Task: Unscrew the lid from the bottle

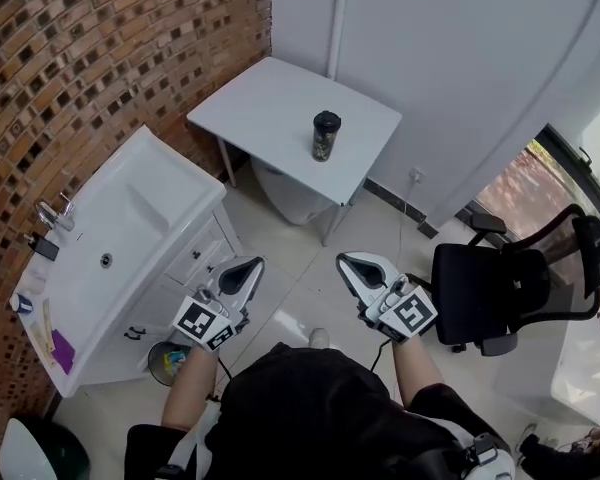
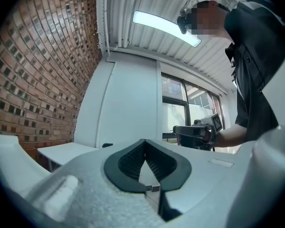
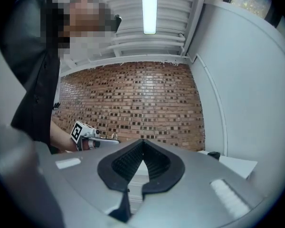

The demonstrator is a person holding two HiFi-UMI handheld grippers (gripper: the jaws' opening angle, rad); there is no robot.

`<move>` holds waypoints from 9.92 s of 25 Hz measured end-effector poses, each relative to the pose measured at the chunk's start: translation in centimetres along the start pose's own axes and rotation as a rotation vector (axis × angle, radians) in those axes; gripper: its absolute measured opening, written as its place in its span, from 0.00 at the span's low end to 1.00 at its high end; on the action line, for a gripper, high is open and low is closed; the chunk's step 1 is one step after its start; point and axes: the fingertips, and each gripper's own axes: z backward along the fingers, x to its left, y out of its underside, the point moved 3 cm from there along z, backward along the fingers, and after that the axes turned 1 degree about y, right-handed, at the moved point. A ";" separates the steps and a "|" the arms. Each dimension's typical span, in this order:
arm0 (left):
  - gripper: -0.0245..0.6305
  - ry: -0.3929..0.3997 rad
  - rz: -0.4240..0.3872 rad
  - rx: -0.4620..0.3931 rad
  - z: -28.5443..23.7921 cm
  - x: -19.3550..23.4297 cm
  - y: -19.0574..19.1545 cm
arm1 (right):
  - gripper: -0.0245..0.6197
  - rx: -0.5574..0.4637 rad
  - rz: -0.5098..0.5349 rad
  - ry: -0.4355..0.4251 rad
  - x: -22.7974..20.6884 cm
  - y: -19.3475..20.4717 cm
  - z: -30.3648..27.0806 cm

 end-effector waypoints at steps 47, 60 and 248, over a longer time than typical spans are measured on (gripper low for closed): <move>0.04 0.082 0.071 0.086 -26.7 20.4 4.9 | 0.05 0.074 -0.059 -0.028 -27.1 5.0 -14.7; 0.04 0.039 0.113 0.127 -31.3 23.3 8.4 | 0.05 0.111 -0.110 -0.124 -33.1 8.8 -17.0; 0.63 0.165 0.032 0.304 -42.7 28.3 26.3 | 0.78 0.099 -0.189 -0.417 -41.6 14.1 -27.1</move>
